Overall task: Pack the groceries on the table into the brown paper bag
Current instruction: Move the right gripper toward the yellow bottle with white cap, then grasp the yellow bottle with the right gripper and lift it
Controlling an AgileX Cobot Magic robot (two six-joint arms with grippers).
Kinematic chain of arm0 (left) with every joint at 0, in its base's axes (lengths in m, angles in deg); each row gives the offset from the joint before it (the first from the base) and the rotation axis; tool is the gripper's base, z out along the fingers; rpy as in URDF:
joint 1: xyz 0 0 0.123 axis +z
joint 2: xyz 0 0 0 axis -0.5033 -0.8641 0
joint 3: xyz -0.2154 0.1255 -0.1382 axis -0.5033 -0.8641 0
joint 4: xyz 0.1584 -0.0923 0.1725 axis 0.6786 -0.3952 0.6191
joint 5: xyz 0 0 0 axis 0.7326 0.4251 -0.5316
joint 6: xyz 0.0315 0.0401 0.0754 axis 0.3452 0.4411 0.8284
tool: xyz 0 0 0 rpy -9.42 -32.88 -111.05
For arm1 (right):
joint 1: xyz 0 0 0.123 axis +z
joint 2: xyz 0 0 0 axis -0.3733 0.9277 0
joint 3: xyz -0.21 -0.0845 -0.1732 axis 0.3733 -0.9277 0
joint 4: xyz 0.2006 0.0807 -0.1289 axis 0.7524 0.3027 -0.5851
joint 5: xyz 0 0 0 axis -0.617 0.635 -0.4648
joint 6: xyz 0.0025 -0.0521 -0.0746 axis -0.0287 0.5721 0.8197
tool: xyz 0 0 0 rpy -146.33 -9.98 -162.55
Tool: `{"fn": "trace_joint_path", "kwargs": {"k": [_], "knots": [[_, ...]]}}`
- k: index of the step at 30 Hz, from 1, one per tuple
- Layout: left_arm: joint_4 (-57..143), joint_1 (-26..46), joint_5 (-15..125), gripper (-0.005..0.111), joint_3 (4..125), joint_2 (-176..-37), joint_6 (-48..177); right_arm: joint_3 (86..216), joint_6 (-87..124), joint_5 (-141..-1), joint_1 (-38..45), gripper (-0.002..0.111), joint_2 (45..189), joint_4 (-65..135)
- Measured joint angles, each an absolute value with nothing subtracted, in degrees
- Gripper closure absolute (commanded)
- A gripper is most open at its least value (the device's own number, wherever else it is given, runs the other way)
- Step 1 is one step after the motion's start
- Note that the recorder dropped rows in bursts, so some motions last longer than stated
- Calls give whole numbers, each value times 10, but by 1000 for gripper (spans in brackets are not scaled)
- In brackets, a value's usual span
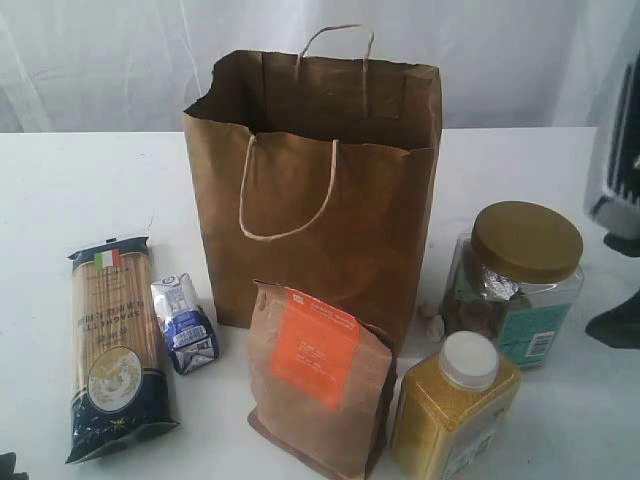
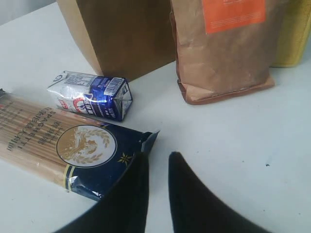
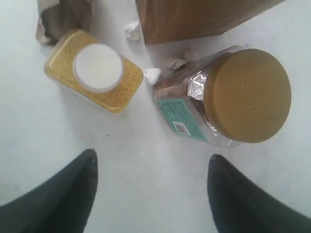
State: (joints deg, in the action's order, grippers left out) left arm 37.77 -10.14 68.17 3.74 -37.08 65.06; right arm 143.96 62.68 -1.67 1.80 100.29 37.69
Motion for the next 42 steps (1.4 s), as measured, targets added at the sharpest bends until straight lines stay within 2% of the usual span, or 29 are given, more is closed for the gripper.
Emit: {"fn": "trace_joint_path", "kwargs": {"k": [7,17,34,42], "knots": [[378,-101,682,85,37,-371,651,1447,652,-51,139,47,1049,282],[378,-101,682,85,37,-371,651,1447,647,-74,231,47,1065,225],[378,-101,682,85,37,-371,651,1447,663,-37,243,47,1076,363],[378,-101,682,85,37,-371,651,1447,548,-11,249,47,1076,209]]}}
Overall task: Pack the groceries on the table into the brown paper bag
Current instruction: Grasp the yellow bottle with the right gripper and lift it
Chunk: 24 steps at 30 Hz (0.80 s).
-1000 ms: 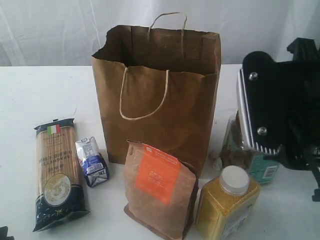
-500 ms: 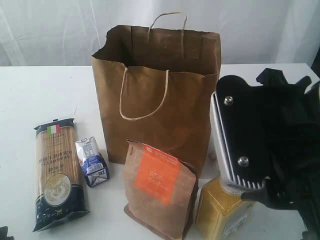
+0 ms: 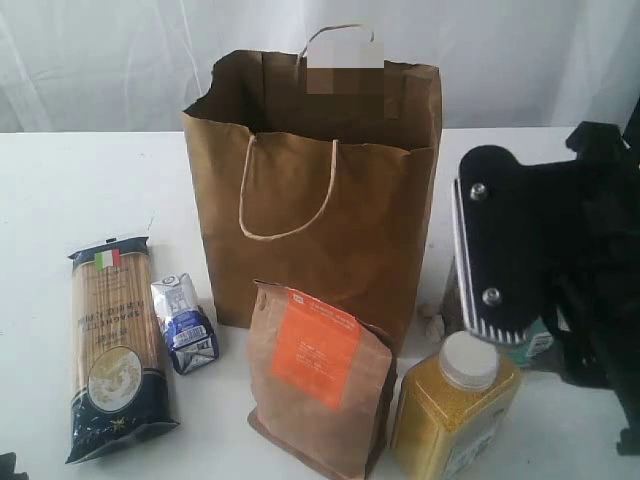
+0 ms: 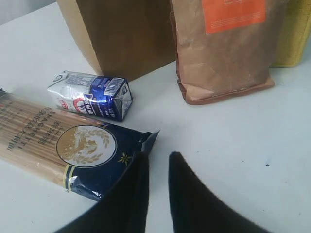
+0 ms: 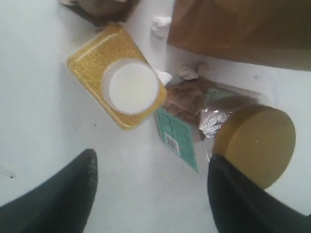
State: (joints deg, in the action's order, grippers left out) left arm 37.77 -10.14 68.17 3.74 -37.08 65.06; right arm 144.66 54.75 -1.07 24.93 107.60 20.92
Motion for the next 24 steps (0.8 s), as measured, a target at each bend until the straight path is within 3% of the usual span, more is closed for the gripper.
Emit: {"fn": "trace_joint_path", "kwargs": {"k": [13,16,19,24], "knots": [[378,-101,682,85,37,-371,651,1447,219,-27,239,47,1079,295],[378,-101,682,85,37,-371,651,1447,275,-19,236,47,1090,316],[378,-101,682,85,37,-371,651,1447,521,-11,234,47,1118,308],[378,-101,682,85,37,-371,651,1447,659,-11,234,47,1134,302]]}}
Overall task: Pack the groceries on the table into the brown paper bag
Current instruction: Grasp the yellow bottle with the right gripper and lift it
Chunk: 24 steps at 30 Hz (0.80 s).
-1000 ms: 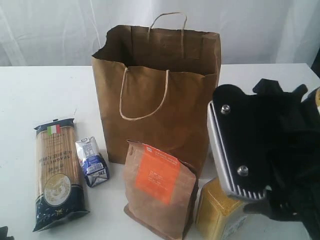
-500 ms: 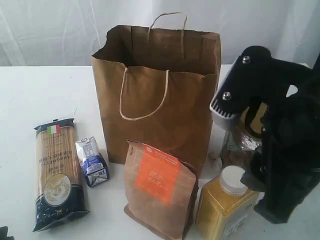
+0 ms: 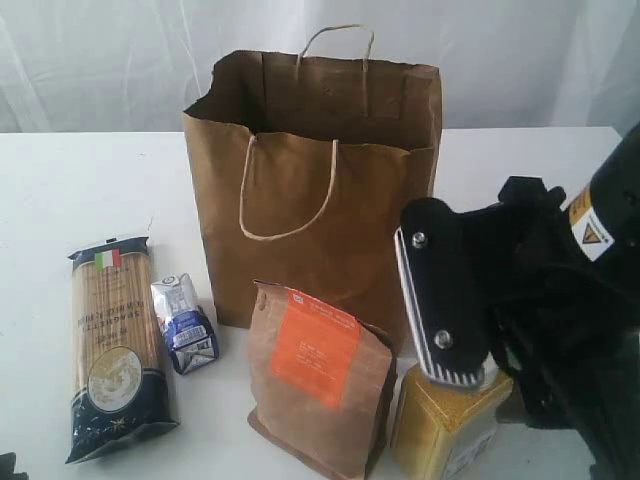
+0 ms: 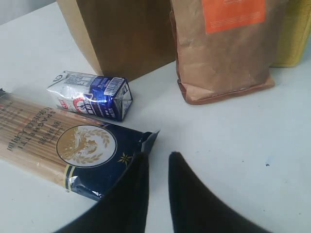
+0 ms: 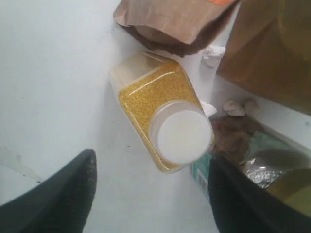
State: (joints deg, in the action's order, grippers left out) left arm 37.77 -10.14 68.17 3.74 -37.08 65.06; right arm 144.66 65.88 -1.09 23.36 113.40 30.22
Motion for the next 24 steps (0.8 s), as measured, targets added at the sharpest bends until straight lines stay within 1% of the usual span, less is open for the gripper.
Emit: {"fn": "trace_joint_path", "kwargs": {"k": [6,11,20,24], "knots": [[378,-101,682,85,37,-371,651,1447,765,-14,234,46,1138,304],[378,-101,682,85,37,-371,651,1447,776,-38,234,33,1159,315],[378,-101,682,85,37,-371,651,1447,776,-55,230,33,1205,316],[378,-101,682,85,37,-371,651,1447,776,-64,206,33,1231,316]]}}
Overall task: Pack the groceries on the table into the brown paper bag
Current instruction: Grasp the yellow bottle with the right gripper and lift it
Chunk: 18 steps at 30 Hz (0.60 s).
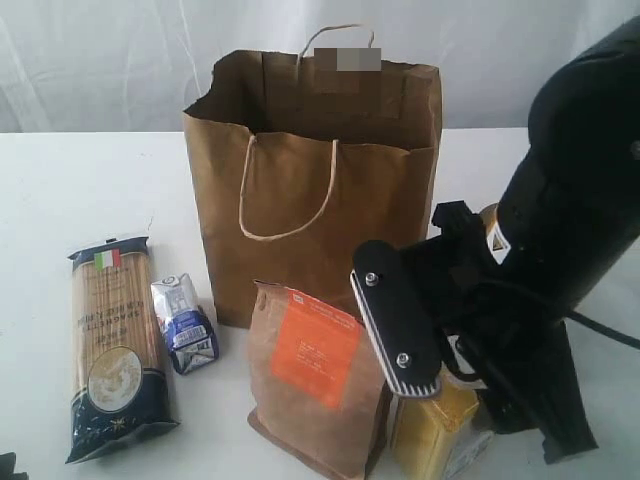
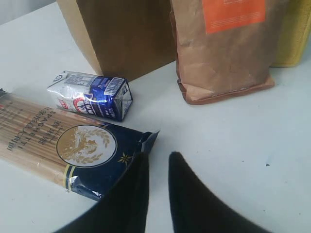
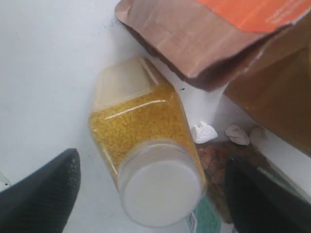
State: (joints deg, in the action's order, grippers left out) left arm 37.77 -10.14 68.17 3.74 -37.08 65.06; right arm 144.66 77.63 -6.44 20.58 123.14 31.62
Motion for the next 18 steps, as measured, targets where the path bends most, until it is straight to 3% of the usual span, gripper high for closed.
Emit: {"fn": "trace_joint_path", "kwargs": {"k": [15,18], "knots": [[378,-101,682,85,37,-371,651,1447,776,-94,184,33,1300,343],[378,-101,682,85,37,-371,651,1447,775,-94,184,40,1306,350]]}}
